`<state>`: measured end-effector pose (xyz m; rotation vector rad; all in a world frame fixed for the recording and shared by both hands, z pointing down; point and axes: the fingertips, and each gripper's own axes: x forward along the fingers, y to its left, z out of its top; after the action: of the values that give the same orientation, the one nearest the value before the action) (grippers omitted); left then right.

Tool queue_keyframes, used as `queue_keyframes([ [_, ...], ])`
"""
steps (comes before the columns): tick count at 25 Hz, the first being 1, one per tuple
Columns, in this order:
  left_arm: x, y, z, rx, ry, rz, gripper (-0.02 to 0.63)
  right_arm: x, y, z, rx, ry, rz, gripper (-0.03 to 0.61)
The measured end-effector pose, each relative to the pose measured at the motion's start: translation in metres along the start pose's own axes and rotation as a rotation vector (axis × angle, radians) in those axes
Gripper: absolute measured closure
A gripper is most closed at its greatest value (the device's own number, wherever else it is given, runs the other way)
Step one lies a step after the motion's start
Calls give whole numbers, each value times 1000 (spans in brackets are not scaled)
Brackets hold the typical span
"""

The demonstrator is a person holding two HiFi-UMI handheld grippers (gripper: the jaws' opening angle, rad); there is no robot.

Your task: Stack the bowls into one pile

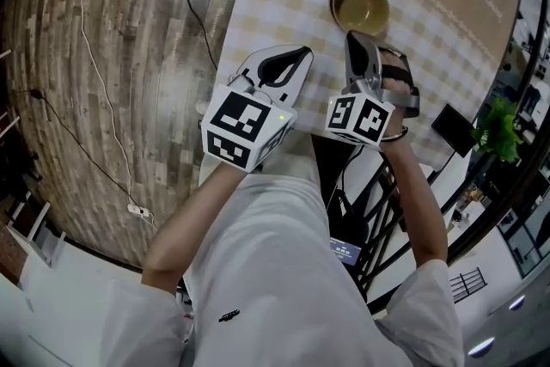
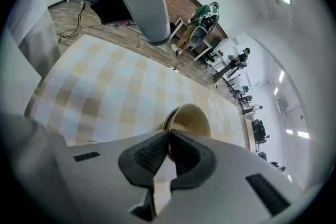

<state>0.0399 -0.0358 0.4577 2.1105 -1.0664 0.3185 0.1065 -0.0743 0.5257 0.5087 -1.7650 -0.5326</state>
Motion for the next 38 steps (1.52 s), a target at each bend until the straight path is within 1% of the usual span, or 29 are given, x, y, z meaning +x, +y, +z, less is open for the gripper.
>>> queue_keyframes([
  [7,2,5,-4,-7,11,-10,597,13,4,0,16,11,14,538],
  [11,0,4,-4,-7,7,-15,597,13,4,1,42,7,12,537],
  [17,-4,1,-4,-1,4,-19,597,10,5,3,82,15,37,535],
  [23,-13,-1,-3,14,2,-26,597,2,3,5,103,21,19,535],
  [28,-22,-13,5,33,-9,-33,597,-16,-9,3,134,20,-27,535],
  [31,-31,-13,10,44,-12,-39,597,-27,-18,14,160,5,-62,537],
  [34,-40,-12,14,52,-13,-45,597,-37,-22,26,181,-8,-72,537],
  [38,-58,-27,23,78,-16,-64,597,-66,-32,35,236,-17,-105,537],
])
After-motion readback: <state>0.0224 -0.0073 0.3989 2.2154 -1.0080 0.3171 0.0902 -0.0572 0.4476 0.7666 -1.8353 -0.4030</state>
